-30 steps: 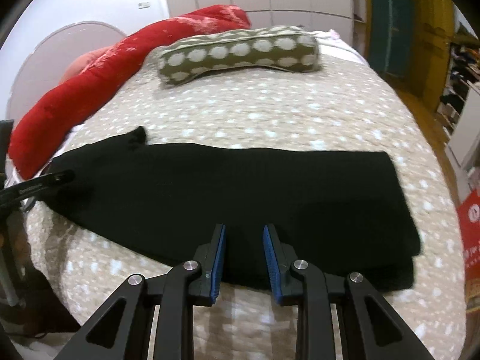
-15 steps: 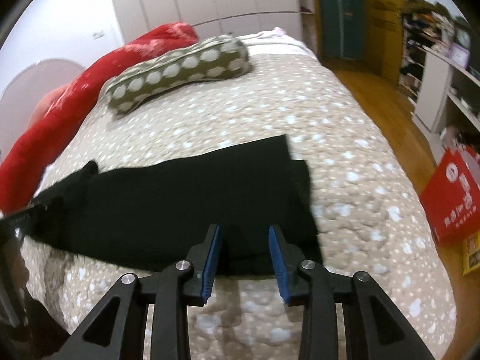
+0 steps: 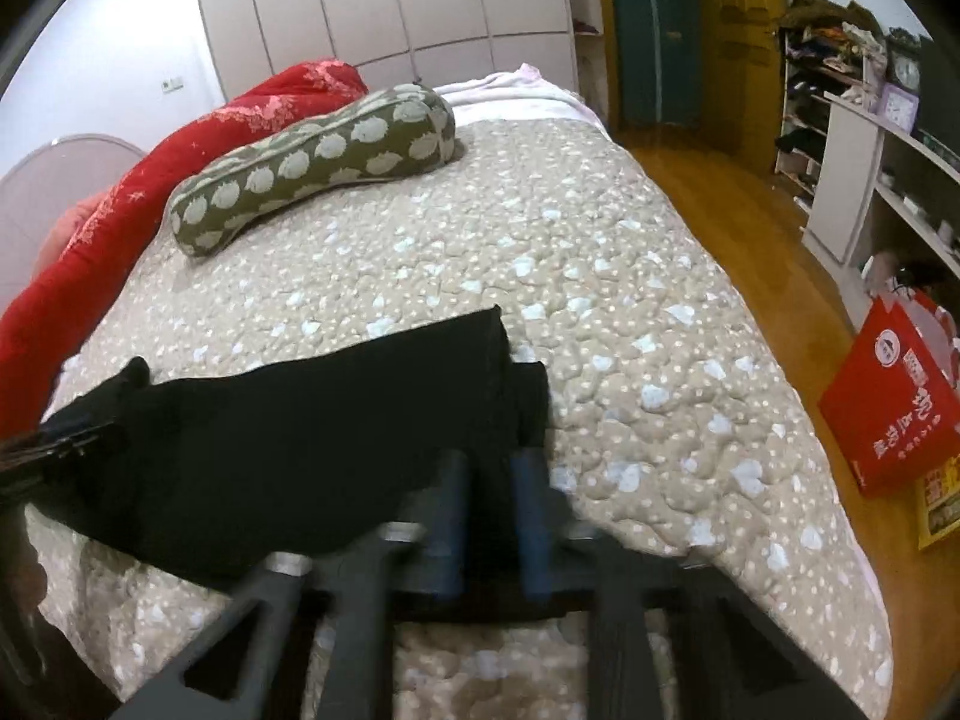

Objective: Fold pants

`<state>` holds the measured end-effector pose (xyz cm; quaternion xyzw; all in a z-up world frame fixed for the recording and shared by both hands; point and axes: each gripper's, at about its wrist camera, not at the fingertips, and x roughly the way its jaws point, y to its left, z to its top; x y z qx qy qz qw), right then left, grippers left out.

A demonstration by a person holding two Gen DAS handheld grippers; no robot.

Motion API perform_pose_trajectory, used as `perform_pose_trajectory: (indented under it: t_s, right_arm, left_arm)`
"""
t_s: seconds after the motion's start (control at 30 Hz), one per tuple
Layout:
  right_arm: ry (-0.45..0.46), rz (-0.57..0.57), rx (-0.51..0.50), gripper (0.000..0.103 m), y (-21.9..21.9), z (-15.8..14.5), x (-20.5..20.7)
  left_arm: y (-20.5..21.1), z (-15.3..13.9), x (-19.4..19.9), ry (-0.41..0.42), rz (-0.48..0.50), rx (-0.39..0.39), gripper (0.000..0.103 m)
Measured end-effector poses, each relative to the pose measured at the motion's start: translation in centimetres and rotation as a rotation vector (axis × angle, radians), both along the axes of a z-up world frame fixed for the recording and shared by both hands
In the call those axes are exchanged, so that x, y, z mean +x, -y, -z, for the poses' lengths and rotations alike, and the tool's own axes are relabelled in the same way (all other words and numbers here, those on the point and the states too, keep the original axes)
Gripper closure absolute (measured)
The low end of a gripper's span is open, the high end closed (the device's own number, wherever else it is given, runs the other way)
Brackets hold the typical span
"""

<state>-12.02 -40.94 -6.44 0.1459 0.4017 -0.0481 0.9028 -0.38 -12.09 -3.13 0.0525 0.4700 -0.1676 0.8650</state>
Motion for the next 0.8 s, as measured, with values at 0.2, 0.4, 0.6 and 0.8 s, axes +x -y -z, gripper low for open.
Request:
perform_pose_trajectory:
  t_s: [0.2, 0.4, 0.6, 0.8]
  right_arm:
    - [0.015, -0.020, 0.035, 0.096, 0.4, -1.1, -2.5]
    - [-0.010, 0.024, 0.081, 0.089, 1.1, 0.7, -1.5]
    - [0.021, 0.039, 0.122, 0.059, 2.2, 0.4, -3.2]
    - [0.012, 0.001, 0.173, 0.057, 1.8, 1.2, -3.9]
  left_arm:
    - [1.0, -0.4, 0.4, 0.014, 0.012, 0.003, 0.039]
    - [3.9, -0.6, 0.6, 0.000, 0.076, -0.024, 0.039]
    - [7.6, -0.6, 0.7, 0.009, 0.148, -0.008, 0.039]
    - [10.5, -0.7, 1.4, -0.011, 0.212, -0.044, 0.039]
